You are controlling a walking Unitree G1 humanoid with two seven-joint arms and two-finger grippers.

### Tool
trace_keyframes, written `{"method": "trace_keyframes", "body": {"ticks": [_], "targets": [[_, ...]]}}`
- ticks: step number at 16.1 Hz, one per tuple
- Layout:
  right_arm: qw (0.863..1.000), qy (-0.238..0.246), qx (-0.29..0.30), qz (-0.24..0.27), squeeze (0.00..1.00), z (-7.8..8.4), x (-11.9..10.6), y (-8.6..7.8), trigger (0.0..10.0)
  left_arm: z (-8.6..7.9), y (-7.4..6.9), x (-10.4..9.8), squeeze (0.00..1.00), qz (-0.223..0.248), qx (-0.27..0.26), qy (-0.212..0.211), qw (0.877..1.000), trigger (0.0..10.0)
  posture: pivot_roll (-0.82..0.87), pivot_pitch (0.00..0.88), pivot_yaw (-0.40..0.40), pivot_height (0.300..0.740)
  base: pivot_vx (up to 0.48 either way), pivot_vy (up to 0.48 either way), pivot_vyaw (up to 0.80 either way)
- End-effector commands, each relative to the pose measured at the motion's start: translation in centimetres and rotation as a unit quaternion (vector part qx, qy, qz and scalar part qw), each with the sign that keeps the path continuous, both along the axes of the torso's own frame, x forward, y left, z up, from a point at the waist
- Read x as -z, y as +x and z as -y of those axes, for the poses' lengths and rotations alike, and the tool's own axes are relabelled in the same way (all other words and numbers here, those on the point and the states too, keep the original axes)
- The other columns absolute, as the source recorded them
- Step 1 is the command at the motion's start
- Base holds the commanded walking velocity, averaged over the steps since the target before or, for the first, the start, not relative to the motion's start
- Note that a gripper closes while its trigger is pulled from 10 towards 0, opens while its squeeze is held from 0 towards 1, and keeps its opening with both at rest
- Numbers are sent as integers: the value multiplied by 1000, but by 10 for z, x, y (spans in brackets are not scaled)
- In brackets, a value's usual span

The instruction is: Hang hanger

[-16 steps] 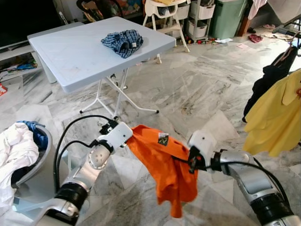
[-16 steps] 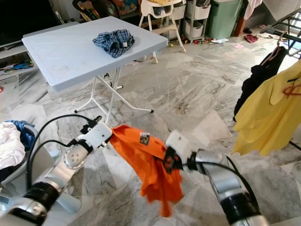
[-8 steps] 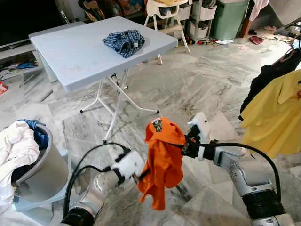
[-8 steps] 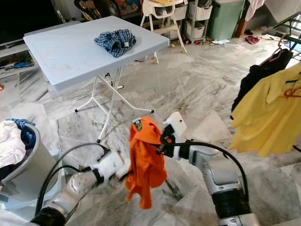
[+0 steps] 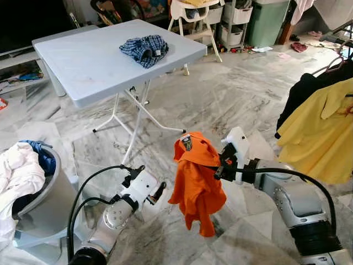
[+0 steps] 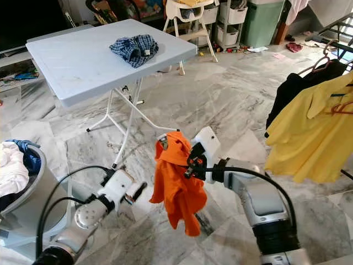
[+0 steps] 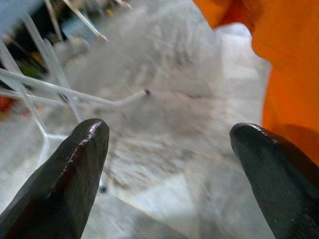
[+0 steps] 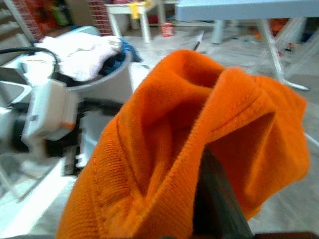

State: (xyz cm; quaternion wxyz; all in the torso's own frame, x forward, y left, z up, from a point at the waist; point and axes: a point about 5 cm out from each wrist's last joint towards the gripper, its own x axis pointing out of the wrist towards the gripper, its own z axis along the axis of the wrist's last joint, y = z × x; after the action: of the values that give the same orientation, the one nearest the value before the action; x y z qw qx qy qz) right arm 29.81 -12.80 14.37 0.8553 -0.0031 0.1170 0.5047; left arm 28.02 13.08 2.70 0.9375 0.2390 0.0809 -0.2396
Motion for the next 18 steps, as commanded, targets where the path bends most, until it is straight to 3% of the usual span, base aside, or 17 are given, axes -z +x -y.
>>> {"method": "trace_keyframes", "body": {"ticks": [1,2,3,4,7,8,12,13,14,16,18], "targets": [[999,12,-36,25,0,-6,-18,-1,0,-4,4,-5,1000,28,3,17,999,10000,-104,0,35,740,0,0,0],[998,14,-51,25,0,-5,-23,-2,0,-6,5,-7,1000,43,-2,28,999,10000,-106,0,34,740,0,0,0],[997,23,-68,22,0,-6,-28,-3,0,-8,7,-9,847,54,-8,35,998,10000,-108,0,34,740,0,0,0],[996,30,-83,19,0,-7,-32,-5,0,-9,8,-10,0,65,-10,41,997,10000,-110,0,33,740,0,0,0],[992,25,-120,12,0,-10,-36,-10,0,6,9,-24,0,112,28,-5,993,10000,-121,0,34,740,0,0,0],[992,22,-123,12,0,-11,-36,-10,0,19,8,-33,0,135,52,-37,989,10000,-129,0,36,740,0,0,0],[993,11,-114,8,0,-8,-31,-11,0,44,7,-46,0,145,90,-97,981,10000,-136,0,41,740,0,0,0],[993,10,-114,5,0,-9,-29,-13,0,49,6,-49,0,142,98,-121,978,7608,-136,0,46,740,0,0,0],[994,9,-112,5,0,-9,-29,-13,0,48,7,-47,0,137,99,-125,978,1686,-134,0,47,740,0,0,0],[994,9,-111,6,0,-9,-30,-12,0,42,7,-41,0,123,89,-121,981,0,-136,0,48,740,0,0,0],[994,9,-110,9,0,-8,-31,-11,0,33,9,-35,0,104,66,-118,985,0,-137,0,48,740,0,0,0]]}}
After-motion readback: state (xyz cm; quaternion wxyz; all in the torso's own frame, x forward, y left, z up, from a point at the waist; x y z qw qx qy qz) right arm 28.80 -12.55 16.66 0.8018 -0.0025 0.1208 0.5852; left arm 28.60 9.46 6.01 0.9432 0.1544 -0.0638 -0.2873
